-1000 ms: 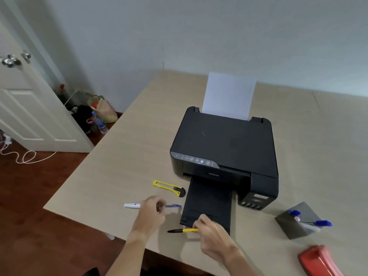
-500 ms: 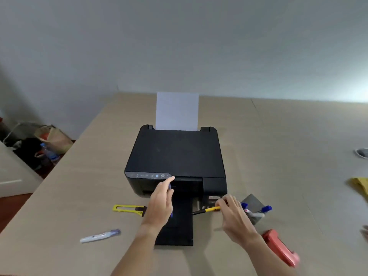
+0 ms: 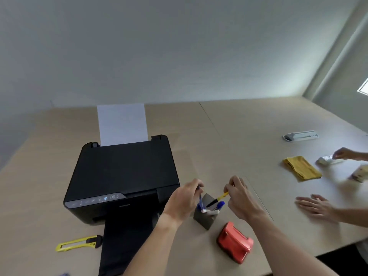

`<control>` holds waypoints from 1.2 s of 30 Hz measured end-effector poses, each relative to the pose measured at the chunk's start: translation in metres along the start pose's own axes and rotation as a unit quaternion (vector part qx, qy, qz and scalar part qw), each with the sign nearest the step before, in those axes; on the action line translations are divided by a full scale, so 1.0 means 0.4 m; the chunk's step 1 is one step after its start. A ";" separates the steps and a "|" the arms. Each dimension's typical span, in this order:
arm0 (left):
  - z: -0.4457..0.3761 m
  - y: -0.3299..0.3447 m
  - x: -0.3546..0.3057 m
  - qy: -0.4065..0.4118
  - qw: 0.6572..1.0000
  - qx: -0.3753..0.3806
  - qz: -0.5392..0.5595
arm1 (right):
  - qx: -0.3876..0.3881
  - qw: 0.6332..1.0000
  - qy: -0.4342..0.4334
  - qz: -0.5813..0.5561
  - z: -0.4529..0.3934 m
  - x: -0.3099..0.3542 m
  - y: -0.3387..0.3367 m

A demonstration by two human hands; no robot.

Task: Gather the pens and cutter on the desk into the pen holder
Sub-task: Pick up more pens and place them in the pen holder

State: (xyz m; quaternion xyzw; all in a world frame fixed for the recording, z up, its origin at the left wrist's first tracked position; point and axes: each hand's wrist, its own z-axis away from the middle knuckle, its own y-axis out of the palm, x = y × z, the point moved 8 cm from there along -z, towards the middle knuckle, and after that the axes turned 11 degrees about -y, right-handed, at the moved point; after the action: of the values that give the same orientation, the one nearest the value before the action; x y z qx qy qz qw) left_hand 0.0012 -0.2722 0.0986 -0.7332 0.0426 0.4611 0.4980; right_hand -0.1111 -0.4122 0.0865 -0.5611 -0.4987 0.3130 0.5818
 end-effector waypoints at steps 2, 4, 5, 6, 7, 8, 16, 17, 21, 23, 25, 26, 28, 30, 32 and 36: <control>-0.014 0.018 -0.001 -0.007 1.000 0.005 -0.018 | 0.011 1.000 0.008 -0.001 0.002 0.003 0.018; -0.024 0.025 0.002 -0.010 1.000 -0.001 -0.024 | 0.018 1.000 0.015 0.000 0.003 0.007 0.032; -0.028 0.026 0.003 -0.009 1.000 -0.003 -0.024 | 0.022 1.000 0.018 0.000 0.003 0.009 0.037; -0.031 0.027 0.002 -0.006 1.000 -0.004 -0.022 | 0.025 0.999 0.021 0.000 0.003 0.010 0.041; -0.034 0.028 0.001 -0.003 1.000 -0.002 -0.019 | 0.028 0.999 0.022 0.001 0.004 0.010 0.043; -0.037 0.030 -0.001 -0.001 1.000 0.001 -0.013 | 0.030 0.999 0.021 0.000 0.006 0.012 0.044; -0.037 0.053 -0.026 0.031 0.999 -0.012 0.003 | 0.012 0.998 0.028 -0.063 0.034 0.000 0.043; -0.034 0.054 -0.028 0.035 0.999 -0.020 0.006 | 0.010 0.998 0.034 -0.058 0.041 -0.005 0.043; -0.032 0.065 -0.025 0.036 0.999 -0.023 -0.010 | 0.011 0.998 0.062 -0.031 0.069 -0.024 0.045; -0.031 0.076 -0.019 0.036 0.999 -0.017 -0.029 | 0.014 0.997 0.072 -0.026 0.080 -0.027 0.049; -0.029 0.083 -0.009 0.020 0.999 -0.007 -0.026 | 0.026 0.996 0.085 -0.029 0.090 -0.030 0.056; -0.027 0.086 -0.003 0.012 1.000 -0.002 -0.021 | 0.034 0.995 0.092 -0.034 0.095 -0.030 0.059; -0.020 0.088 0.009 0.000 1.000 0.003 -0.023 | 0.056 0.991 0.107 -0.053 0.102 -0.029 0.070; -0.007 0.086 0.026 -0.013 1.000 0.006 -0.027 | 0.072 0.988 0.112 -0.072 0.104 -0.018 0.084; 0.014 0.080 0.056 -0.033 0.999 0.014 -0.025 | 0.073 0.989 0.106 -0.074 0.100 0.004 0.100; 0.101 0.060 0.159 -0.073 0.993 0.056 -0.079 | 0.083 0.994 0.046 -0.057 0.070 0.095 0.164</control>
State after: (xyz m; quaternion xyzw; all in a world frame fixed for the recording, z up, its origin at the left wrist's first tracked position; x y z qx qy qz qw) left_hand -0.0006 -0.2277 0.0330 -0.6692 -0.0259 0.4700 0.5750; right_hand -0.1124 -0.3560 0.0285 -0.4950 -0.4749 0.2939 0.6656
